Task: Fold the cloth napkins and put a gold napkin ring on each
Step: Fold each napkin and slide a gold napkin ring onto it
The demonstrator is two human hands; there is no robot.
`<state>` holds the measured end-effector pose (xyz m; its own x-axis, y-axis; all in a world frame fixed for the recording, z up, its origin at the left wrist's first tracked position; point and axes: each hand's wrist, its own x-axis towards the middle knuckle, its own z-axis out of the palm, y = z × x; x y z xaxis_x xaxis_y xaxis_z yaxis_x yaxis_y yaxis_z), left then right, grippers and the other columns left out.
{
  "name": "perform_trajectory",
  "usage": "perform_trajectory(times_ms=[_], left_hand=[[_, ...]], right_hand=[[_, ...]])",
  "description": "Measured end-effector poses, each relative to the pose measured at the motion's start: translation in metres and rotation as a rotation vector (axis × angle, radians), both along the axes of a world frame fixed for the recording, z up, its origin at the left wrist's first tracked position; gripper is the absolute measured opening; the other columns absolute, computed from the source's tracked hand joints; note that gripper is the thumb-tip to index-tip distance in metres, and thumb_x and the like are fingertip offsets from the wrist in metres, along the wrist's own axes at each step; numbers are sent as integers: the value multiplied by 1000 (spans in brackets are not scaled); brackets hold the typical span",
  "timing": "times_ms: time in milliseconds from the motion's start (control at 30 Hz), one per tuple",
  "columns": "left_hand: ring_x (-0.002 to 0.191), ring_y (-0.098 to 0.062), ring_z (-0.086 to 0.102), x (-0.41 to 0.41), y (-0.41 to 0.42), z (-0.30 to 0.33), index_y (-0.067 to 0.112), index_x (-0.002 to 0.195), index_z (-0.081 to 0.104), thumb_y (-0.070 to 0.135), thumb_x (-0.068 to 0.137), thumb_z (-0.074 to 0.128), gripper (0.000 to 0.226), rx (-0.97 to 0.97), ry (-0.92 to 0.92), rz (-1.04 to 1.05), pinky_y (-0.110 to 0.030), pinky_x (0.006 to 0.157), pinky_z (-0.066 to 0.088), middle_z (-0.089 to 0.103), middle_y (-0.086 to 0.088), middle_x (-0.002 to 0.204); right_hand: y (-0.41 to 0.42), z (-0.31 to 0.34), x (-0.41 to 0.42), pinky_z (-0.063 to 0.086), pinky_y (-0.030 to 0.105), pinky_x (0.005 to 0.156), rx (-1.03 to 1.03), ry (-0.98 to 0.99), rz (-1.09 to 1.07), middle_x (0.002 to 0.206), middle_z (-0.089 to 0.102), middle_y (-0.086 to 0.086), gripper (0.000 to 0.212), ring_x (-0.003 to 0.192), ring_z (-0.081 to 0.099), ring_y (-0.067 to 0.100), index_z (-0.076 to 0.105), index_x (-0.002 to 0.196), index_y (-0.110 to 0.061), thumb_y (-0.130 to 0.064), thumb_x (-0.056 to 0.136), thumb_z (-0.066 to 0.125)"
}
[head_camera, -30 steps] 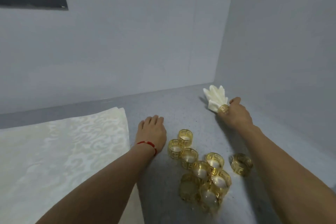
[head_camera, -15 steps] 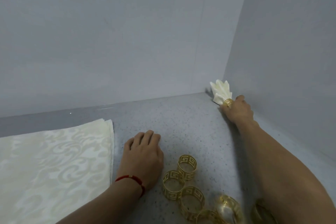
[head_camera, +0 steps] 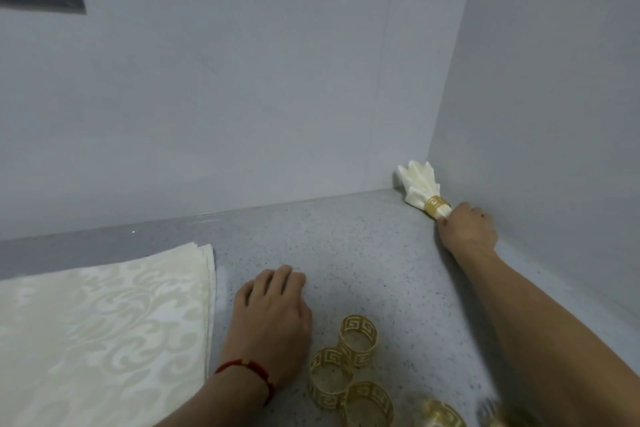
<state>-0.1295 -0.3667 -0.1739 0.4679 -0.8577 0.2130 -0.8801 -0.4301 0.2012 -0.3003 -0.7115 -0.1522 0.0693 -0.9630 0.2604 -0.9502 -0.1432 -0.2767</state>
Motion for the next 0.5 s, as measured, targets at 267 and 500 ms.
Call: perform_trajectory(times_ms=[267,500], left_hand=[[125,-17,54,5,-2,-9,34,123,59,41,91,31,43,-28,-24,16,-42,103,44,60,10,132],[139,-16,37,3,-1,-3,32,138,47,42,92,12,58,-47,1,-10,-40,115,27,45,11,147]], right_hand=[[-25,-6,10,48,46,90,-3,-25,-27,128,56,21,40,119,54,38,51,126,-3,-35,103,53],[-6,6,16,46,45,91,-56,86,-33,128,52,19,51,119,50,35,48,128,-4,-45,98,51]])
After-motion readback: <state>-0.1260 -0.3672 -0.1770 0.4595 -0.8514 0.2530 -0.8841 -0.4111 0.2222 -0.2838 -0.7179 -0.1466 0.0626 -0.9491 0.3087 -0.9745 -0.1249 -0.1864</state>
